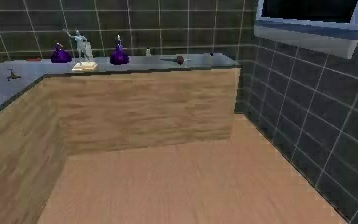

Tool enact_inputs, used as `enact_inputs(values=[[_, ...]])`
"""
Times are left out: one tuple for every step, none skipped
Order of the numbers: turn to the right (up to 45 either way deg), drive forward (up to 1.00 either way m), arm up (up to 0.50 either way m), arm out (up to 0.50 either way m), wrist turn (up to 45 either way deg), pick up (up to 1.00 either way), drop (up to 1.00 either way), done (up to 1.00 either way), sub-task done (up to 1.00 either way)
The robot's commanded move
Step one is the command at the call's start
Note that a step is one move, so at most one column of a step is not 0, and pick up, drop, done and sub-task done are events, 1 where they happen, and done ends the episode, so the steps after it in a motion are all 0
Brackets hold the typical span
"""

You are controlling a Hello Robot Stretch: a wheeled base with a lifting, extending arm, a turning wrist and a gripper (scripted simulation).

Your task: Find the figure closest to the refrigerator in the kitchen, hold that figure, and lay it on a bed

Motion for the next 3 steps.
enact_inputs(values=[[0.0,1.0,0.0,0.0,0.0,0.0,0.0,0.0,0.0],[0.0,0.3,0.0,0.0,0.0,0.0,0.0,0.0,0.0],[45.0,0.0,0.0,0.0,0.0,0.0,0.0,0.0,0.0]])
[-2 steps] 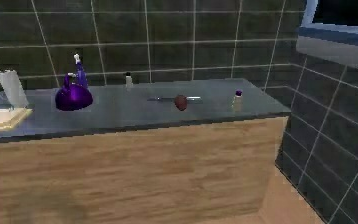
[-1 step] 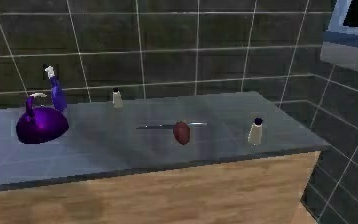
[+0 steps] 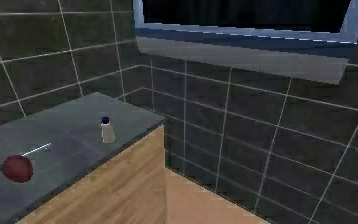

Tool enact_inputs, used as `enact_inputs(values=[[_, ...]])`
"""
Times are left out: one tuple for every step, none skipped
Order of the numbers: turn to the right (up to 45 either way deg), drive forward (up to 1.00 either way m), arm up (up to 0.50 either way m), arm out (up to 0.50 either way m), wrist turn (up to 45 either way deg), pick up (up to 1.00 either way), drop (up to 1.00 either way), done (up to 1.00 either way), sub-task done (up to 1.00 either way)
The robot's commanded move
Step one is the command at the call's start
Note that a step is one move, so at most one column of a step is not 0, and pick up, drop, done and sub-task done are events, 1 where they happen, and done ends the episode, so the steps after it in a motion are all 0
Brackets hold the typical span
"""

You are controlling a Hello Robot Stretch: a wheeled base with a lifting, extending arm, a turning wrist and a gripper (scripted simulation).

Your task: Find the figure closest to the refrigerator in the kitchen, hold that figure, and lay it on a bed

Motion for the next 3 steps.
enact_inputs(values=[[45.0,0.0,0.0,0.0,0.0,0.0,0.0,0.0,0.0],[45.0,0.0,0.0,0.0,0.0,0.0,0.0,0.0,0.0],[3.0,0.0,0.0,0.0,0.0,0.0,0.0,0.0,0.0]])
